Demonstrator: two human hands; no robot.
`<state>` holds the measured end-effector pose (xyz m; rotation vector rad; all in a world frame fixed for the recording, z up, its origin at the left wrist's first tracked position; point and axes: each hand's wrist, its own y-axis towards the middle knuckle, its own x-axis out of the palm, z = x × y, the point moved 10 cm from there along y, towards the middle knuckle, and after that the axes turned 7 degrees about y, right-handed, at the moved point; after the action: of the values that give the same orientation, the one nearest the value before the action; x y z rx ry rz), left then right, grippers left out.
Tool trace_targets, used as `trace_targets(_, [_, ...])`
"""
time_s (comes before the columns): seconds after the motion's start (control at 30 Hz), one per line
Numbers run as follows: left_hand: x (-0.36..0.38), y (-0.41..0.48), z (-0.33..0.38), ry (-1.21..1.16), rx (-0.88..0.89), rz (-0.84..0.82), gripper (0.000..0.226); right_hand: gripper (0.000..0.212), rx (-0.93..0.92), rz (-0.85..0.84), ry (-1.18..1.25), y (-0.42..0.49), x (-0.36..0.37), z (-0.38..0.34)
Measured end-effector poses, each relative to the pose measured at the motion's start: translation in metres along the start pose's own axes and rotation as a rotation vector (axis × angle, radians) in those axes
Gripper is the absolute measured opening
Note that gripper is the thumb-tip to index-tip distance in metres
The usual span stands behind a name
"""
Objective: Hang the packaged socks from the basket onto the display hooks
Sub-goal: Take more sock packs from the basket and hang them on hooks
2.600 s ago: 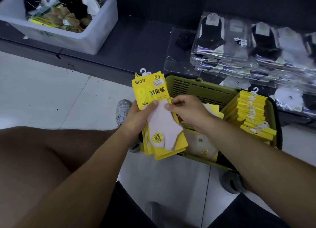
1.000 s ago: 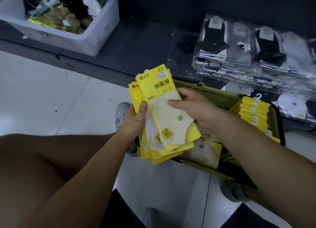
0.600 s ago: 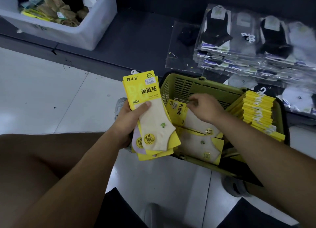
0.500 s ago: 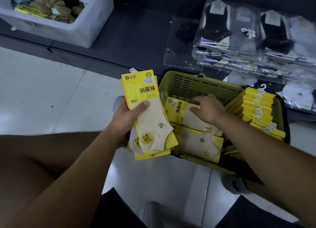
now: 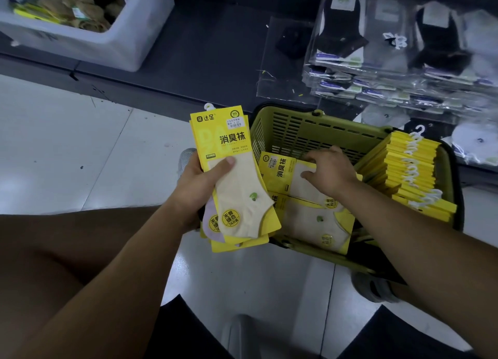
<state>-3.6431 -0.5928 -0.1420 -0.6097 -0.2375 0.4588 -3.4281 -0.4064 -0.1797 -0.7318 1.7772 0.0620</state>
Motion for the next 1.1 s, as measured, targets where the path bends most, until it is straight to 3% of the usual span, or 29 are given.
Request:
trace_targets(0.2, [0.000,-0.002,0.000,0.001,-0.009,0.003,0.047,0.032,-0.005,-0.138,0.133,0.004,-0.015,-0.006])
trace_targets(0.4, [0.006,-0.008,0.008,0.003,-0.004,0.002,0.039,0.012,0.134,-0.088,0.660,-0.001,-0.081,-0.001])
trace_targets(0.5, [0.014,-0.010,0.016,0.043,0.029,-0.026,0.037,0.007,0.112,-0.077,1.000,-0.012,-0.111,-0.024])
trace_targets(0.67, [0.028,-0.017,0.033,0.075,0.097,-0.024,0.061,0.014,0.075,-0.215,1.349,-0.036,-0.116,-0.078])
trace_targets(0.83, [0.036,-0.022,0.044,0.032,0.115,0.018,0.059,0.013,0.132,-0.201,1.313,-0.054,-0.095,-0.092])
trace_targets(0.97, [0.056,-0.024,0.057,-0.077,0.174,-0.123,0.060,0.010,0.096,-0.121,1.209,-0.057,-0.103,-0.090])
trace_targets(1.03, [0.054,-0.024,0.068,-0.043,0.200,-0.068,0.068,0.012,0.069,-0.107,1.185,-0.059,-0.112,-0.093])
trace_targets(1.1, [0.050,-0.024,0.085,0.015,0.235,-0.005,0.058,0.017,0.034,-0.067,1.185,-0.063,-0.124,-0.099])
